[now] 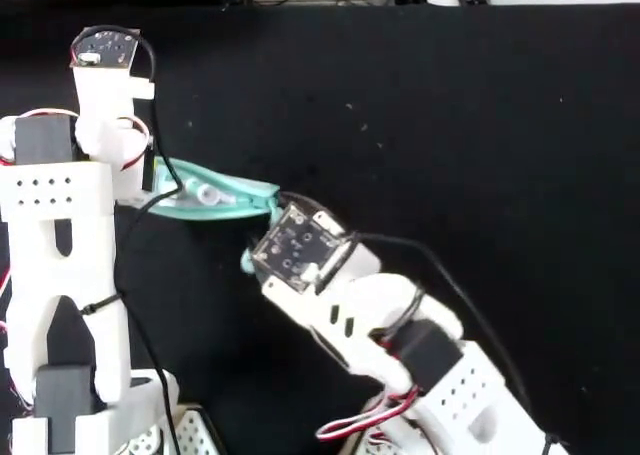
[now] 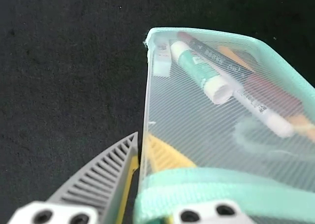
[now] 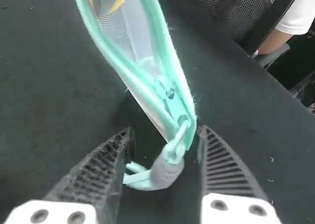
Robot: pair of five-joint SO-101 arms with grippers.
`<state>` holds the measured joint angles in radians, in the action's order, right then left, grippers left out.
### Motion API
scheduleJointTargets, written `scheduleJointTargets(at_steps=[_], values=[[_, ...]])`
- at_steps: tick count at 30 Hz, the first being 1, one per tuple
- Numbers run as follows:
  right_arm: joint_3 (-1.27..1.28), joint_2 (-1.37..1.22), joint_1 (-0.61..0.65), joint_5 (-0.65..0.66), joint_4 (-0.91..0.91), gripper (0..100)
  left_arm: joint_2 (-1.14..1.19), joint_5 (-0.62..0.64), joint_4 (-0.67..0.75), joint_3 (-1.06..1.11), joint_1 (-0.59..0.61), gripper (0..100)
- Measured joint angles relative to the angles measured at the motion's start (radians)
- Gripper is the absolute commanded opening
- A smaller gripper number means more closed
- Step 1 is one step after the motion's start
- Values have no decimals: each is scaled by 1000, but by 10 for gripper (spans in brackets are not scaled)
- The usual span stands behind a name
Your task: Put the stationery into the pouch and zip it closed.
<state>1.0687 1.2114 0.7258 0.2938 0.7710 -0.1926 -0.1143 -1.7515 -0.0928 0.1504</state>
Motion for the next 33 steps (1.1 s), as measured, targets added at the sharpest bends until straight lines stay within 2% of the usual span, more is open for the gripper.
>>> scheduleJointTargets(at_steps=[2, 8, 12, 17, 27, 33], values=[[25, 0, -3, 0, -52, 7, 0, 0, 2, 2, 0, 30], [32, 26, -31, 25, -87, 12, -3, 0, 40, 46, 8, 30], [31, 140, -112, 23, -84, 12, -5, 0, 68, 58, 2, 30], [31, 252, -127, 25, -43, 12, -5, 0, 69, 60, 0, 30], [49, 259, -127, 25, -43, 12, -5, 0, 69, 60, 0, 30], [51, 199, -127, 23, -152, 12, -3, 0, 69, 31, -20, 30]])
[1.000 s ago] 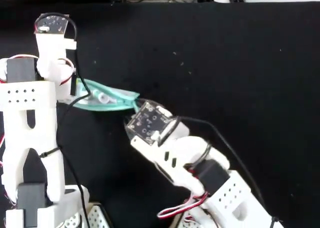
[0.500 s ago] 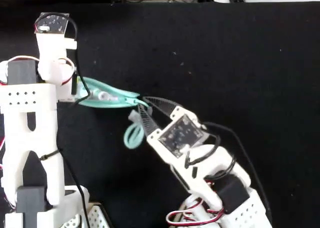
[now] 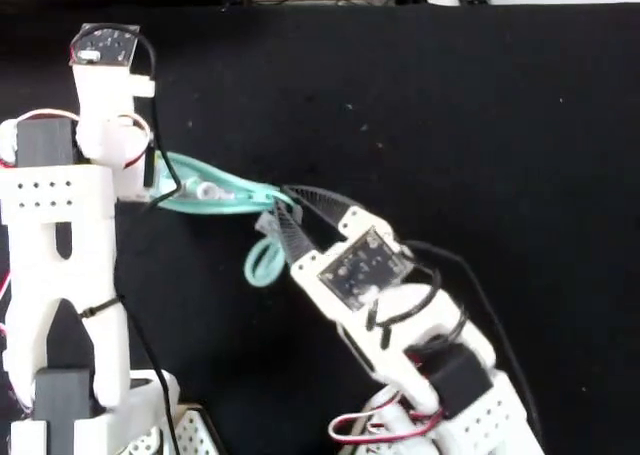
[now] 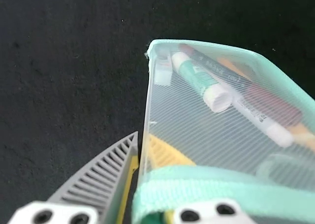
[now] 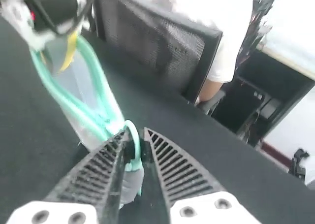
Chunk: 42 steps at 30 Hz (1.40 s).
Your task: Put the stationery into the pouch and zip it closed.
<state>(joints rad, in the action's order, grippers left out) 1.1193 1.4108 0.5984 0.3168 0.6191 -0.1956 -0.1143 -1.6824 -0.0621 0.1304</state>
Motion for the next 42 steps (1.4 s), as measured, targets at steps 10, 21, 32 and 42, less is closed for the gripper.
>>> scheduleJointTargets(at_steps=[10, 21, 32, 42], values=[[-459, -511, -8, 25, 12, 12, -6, 126, 0, -135, -5, 184], [-700, -729, -8, 123, 115, 12, -342, 169, 0, -137, -6, 188], [-700, -729, -8, 103, 87, 12, -924, 60, 287, 396, -6, 188], [-700, -729, 12, 32, 94, 12, -1181, 11, 815, 1091, -106, 188]])
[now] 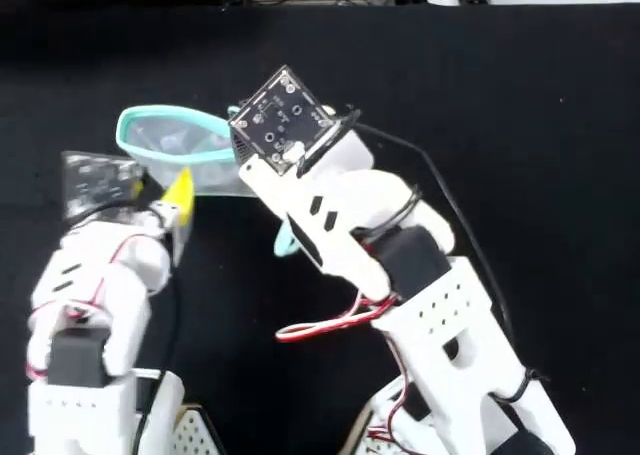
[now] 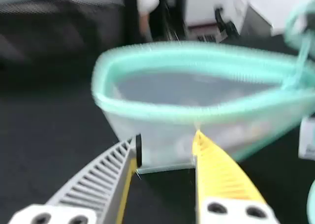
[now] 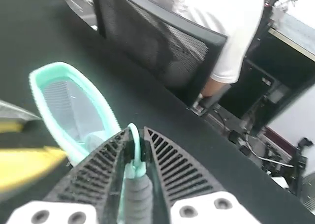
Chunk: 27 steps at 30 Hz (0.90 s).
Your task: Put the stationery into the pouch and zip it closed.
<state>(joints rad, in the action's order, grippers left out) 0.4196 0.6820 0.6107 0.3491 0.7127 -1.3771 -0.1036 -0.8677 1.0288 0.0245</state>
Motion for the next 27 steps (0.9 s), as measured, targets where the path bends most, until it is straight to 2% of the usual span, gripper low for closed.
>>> scheduleJointTargets(at_steps=[4, 7, 16, 19, 24, 27], values=[[0, 0, 100, 110, 77, 12, -9, 64, 153, 107, 11, 190], [0, 38, 169, 184, 143, 12, -9, 124, 216, 133, 48, 191], [-14, 195, 213, 210, 184, 12, -11, 178, 245, 135, 75, 191], [-17, 196, 213, 210, 184, 12, -12, 178, 204, 132, 75, 192], [-6, 193, 213, 210, 143, 13, -12, 178, 20, 15, 78, 192], [-6, 192, 190, 210, 132, 16, -18, 178, -11, -6, 78, 192]])
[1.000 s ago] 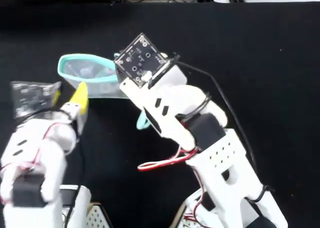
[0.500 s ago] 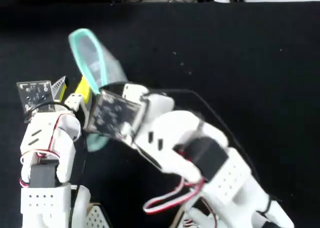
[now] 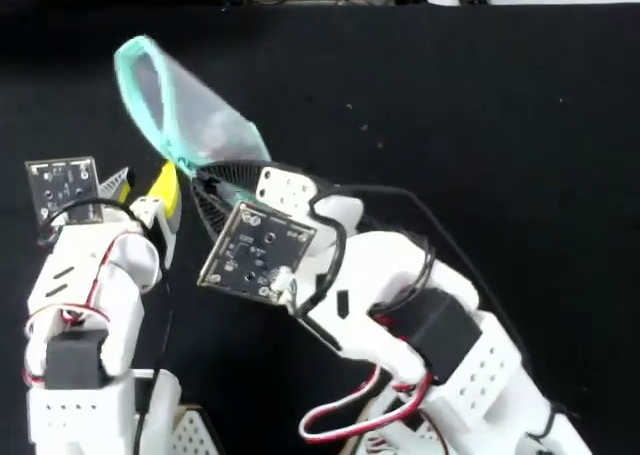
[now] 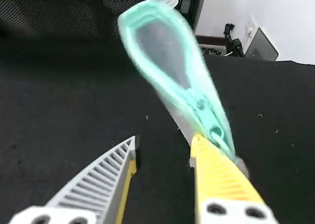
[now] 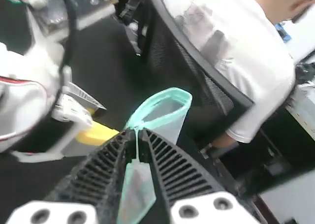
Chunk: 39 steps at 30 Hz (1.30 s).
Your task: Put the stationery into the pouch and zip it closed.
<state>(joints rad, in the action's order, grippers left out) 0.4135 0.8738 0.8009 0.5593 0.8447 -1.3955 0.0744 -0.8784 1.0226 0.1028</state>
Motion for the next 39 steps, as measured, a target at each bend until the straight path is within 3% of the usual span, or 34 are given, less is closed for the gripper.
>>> scheduleJointTargets(at_steps=[3, 8, 11, 20, 39], values=[[3, 0, -77, -21, -14, 25, 0, 0, 35, 15, 6, 192], [84, -60, -224, -230, -20, 175, 0, 0, 213, 141, 6, 192], [172, -94, -252, -308, -26, 227, 2, 0, 269, 166, 6, 192], [402, -123, -193, -454, -319, 234, 2, 0, 288, 166, 6, 192], [443, -123, -43, -473, -350, 236, 2, 0, 288, 196, -75, 192]])
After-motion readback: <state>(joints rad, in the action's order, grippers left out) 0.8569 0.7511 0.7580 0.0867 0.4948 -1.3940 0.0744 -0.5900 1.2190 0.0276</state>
